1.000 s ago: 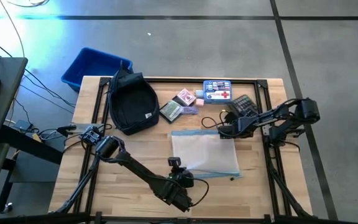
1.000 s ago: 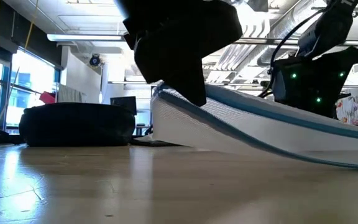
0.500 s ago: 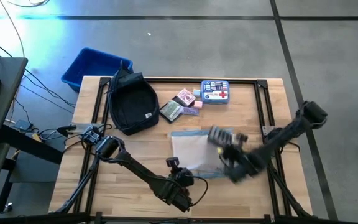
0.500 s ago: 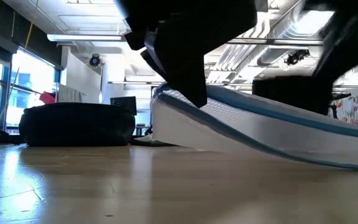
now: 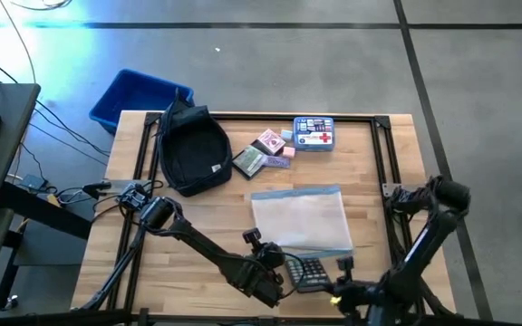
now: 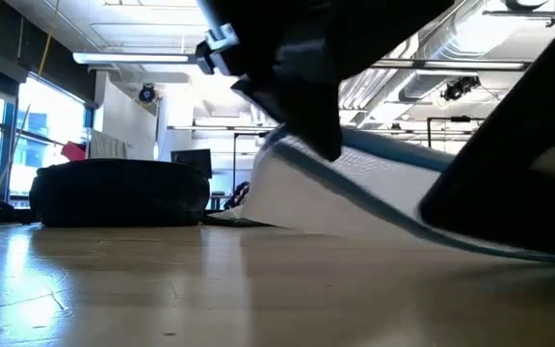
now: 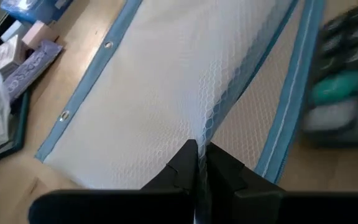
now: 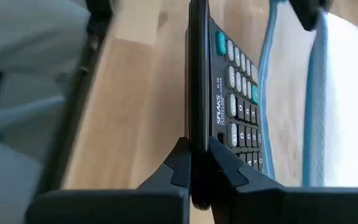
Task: Unpack backpack
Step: Put the black calculator into the transparent zipper bag
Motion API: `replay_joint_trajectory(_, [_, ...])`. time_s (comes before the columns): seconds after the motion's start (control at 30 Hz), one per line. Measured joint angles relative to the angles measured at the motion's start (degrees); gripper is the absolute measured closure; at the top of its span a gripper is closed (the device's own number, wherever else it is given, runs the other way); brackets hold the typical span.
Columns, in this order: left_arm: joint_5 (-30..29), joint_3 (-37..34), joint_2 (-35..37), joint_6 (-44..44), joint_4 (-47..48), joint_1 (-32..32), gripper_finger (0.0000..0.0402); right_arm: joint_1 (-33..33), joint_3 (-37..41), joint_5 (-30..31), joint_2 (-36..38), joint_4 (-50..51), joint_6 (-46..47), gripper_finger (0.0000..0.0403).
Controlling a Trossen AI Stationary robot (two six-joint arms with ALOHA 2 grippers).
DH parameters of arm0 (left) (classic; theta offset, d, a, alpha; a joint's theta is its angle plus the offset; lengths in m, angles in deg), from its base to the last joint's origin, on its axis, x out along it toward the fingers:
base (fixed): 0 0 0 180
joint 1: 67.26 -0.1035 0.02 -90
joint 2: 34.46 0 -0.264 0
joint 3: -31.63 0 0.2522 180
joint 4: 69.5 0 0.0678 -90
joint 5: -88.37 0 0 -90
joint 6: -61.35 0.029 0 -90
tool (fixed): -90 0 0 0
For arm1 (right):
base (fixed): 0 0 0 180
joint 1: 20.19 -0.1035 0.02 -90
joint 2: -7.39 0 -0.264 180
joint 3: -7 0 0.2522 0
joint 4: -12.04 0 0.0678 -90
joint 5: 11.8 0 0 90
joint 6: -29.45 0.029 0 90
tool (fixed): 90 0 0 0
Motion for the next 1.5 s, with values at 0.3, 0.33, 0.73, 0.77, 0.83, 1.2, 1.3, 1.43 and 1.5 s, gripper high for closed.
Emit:
replay_joint_trajectory(0.3, [1.42, -0.04, 0.17, 2.55, -3.09, 0.33, 0.0402, 4.0, -8.13, 4.85, -6.11, 12.59, -0.34, 0.0401])
replay_joint_trajectory(0.33, [1.54, -0.02, 0.17, 2.53, -3.27, 0.39, 0.0402, 4.07, -8.67, 4.73, -6.02, 13.8, 0.73, 0.0401])
replay_joint_trajectory(0.73, [0.97, -0.02, 0.28, 8.79, -12.44, 1.2, 0.0402, 11.39, -4.73, 1.77, -6.46, 16.09, 4.81, 0.0392])
replay_joint_trajectory(0.77, [0.98, -0.02, 0.3, 9.02, -12.51, 1.2, 0.0402, 12.25, -4.62, 1.92, -6.5, 15.14, 2.39, 0.0387])
replay_joint_trajectory(0.83, [1.23, -0.02, 0.31, 9.15, -12.55, 1.2, 0.0402, 13.85, -4.64, 2.26, -6.78, 11.24, -2.95, 0.0375])
replay_joint_trajectory(1.2, [2.48, -0.02, 0.31, 10.09, -10.25, 1.27, 0.0402, 15.97, -4.73, 5.54, -6.87, 3.13, -20.98, 0.0289])
replay_joint_trajectory(1.3, [2.47, -0.02, 0.31, 10.06, -10.14, 1.27, 0.0402, 15.55, -4.73, 4.65, -6.87, 2.96, -20.64, 0.026])
replay_joint_trajectory(1.43, [2.55, -0.02, 0.28, 10.05, -9.9, 1.27, 0.0402, 12.64, -4.73, 2.77, -6.87, 3.0, -22.61, 0.0233])
replay_joint_trajectory(1.5, [2.56, -0.02, 0.28, 10.05, -9.56, 1.27, 0.0402, 10.43, -4.73, 2.72, -6.87, 3.36, -22.49, 0.0226])
